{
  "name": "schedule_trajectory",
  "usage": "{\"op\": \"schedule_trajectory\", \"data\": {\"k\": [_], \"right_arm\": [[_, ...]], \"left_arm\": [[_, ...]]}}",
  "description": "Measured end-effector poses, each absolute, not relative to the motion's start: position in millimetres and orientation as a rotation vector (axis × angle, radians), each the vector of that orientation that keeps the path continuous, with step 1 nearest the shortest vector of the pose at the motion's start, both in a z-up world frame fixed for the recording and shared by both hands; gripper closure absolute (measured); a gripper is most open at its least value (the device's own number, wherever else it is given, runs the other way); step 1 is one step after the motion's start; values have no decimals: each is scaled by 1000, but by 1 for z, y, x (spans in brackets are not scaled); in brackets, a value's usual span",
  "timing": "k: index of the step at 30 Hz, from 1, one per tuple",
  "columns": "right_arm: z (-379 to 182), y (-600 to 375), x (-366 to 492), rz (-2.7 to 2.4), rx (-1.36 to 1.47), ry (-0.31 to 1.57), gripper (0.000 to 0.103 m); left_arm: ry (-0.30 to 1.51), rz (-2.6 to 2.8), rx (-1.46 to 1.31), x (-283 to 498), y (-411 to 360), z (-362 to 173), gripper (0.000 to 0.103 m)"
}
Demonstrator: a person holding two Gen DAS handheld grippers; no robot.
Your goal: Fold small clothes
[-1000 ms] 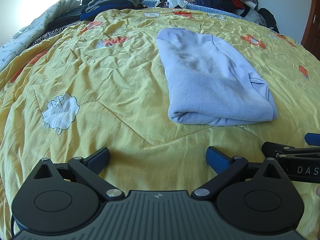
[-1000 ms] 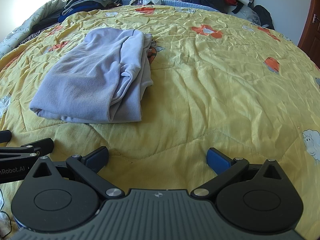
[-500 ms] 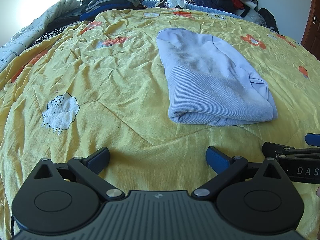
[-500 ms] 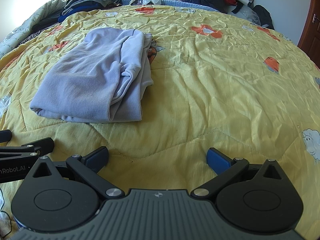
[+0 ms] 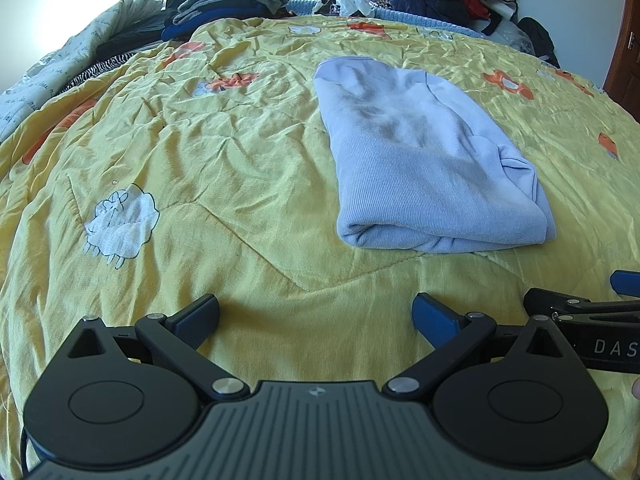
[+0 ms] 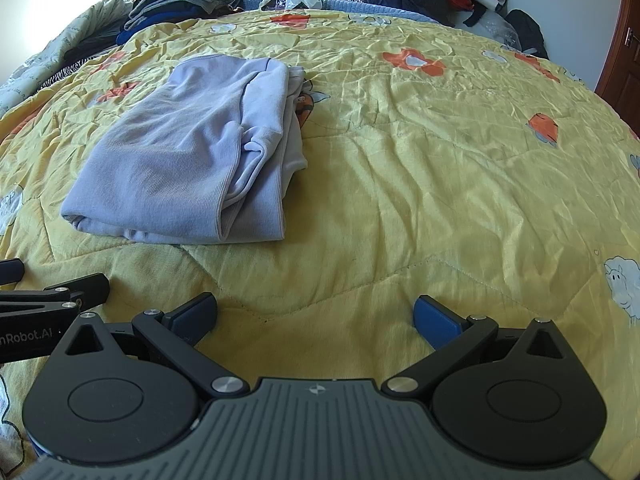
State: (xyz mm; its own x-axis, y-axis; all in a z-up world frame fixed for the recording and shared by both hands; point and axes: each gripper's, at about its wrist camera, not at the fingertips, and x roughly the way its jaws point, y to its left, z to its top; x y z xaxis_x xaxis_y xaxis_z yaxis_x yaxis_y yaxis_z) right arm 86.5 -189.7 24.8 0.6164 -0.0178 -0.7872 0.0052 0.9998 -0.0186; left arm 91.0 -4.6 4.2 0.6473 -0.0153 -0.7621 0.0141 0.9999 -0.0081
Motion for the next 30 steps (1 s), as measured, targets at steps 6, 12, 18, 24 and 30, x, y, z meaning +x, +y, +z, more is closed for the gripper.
{"op": "schedule_trajectory", "data": {"k": [6,12,18,24,30], "right_arm": [[25,-189,86,-14,-15,906,0],[25,-189,86,-14,-15,906,0],[25,-189,86,-13,-15,907,0],[25,-189,86,-13,-15,907,0],[25,-189,86,-13,-15,908,0]], "left_arm": [[875,1,-8,93,-6,4,0],[876,1,-8,93,-5,4,0],[877,1,-7,93,-5,4,0],[865,-4,-4,93,-4,5,0],[848,2,-3,89,-7,4,0]]}}
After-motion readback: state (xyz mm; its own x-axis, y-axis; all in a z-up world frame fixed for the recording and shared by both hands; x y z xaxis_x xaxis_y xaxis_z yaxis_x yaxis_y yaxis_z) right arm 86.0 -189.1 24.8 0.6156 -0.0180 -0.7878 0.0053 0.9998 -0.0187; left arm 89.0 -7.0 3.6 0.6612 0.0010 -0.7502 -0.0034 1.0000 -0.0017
